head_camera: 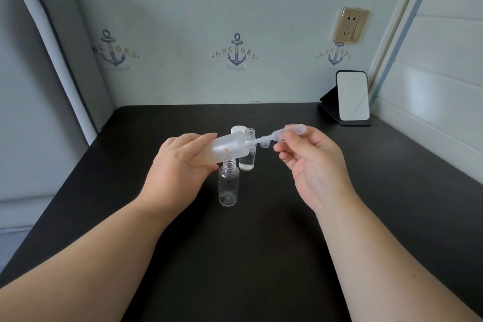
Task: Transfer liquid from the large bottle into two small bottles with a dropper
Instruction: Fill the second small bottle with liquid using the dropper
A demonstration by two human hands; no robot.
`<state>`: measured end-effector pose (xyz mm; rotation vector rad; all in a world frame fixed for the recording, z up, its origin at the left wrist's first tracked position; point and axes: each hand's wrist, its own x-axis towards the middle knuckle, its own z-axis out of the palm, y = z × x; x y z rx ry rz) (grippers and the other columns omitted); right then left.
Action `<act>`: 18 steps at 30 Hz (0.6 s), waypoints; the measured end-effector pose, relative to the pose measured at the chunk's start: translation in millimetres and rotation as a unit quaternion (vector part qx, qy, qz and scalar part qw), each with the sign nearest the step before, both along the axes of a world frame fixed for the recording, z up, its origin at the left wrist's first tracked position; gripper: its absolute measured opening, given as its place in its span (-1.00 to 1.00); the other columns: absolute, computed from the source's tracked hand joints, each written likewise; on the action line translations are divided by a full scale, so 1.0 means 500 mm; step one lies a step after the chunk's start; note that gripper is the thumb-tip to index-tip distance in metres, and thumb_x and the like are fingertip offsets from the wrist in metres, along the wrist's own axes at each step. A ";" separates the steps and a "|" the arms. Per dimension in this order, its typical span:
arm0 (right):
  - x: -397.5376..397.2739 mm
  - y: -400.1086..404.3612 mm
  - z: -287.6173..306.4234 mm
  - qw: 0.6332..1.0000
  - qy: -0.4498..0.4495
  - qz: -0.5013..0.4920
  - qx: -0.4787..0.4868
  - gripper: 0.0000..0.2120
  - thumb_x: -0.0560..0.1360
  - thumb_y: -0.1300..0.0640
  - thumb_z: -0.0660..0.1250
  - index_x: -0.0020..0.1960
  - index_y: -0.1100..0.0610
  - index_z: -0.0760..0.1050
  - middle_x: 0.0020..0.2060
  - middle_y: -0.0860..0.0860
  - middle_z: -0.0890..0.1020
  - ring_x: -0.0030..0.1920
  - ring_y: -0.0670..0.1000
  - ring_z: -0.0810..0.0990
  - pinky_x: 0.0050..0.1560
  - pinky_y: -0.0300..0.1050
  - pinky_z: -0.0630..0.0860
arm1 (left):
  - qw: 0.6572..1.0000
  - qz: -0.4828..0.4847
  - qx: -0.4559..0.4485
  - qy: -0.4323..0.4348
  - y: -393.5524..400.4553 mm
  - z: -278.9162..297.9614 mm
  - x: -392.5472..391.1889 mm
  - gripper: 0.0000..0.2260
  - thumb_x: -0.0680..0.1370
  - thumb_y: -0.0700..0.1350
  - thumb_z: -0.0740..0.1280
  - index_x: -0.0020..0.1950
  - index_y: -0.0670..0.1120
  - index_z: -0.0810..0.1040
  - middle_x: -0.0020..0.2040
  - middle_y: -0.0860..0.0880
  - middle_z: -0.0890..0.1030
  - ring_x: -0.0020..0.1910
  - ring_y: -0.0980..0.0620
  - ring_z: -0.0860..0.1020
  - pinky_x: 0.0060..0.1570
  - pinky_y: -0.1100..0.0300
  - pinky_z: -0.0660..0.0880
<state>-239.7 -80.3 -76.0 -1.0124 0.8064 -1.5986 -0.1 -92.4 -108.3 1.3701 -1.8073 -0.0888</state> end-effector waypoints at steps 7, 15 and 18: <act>-0.012 -0.004 0.000 1.000 -0.030 0.001 0.003 -0.85 0.38 0.15 0.49 -0.06 0.16 0.67 -0.11 0.11 0.73 -0.21 0.02 0.69 -0.17 -0.21 0.58 | 1.000 0.010 0.006 0.003 -0.001 0.000 0.003 -0.48 0.48 -0.11 0.53 0.41 0.13 0.54 0.17 0.28 0.46 0.22 0.06 0.39 0.22 0.19 0.27; -0.040 -0.012 0.004 0.997 -0.081 -0.013 0.008 -0.86 0.53 0.19 0.41 -0.18 0.10 0.71 -0.13 0.05 0.72 -0.15 -0.02 0.69 -0.11 -0.22 0.60 | 0.999 0.031 0.013 0.020 -0.004 0.000 0.009 -0.50 0.48 -0.10 0.53 0.41 0.12 0.54 0.16 0.26 0.49 0.17 0.04 0.41 0.15 0.22 0.27; -0.053 -0.016 0.003 0.992 -0.119 -0.026 0.012 -0.91 0.55 0.18 0.40 -0.10 0.16 0.65 -0.12 0.05 0.72 -0.14 -0.02 0.69 -0.09 -0.22 0.60 | 0.999 0.034 0.021 0.036 -0.003 0.000 0.012 -0.50 0.48 -0.10 0.52 0.41 0.12 0.54 0.16 0.24 0.52 0.18 0.01 0.44 0.16 0.18 0.32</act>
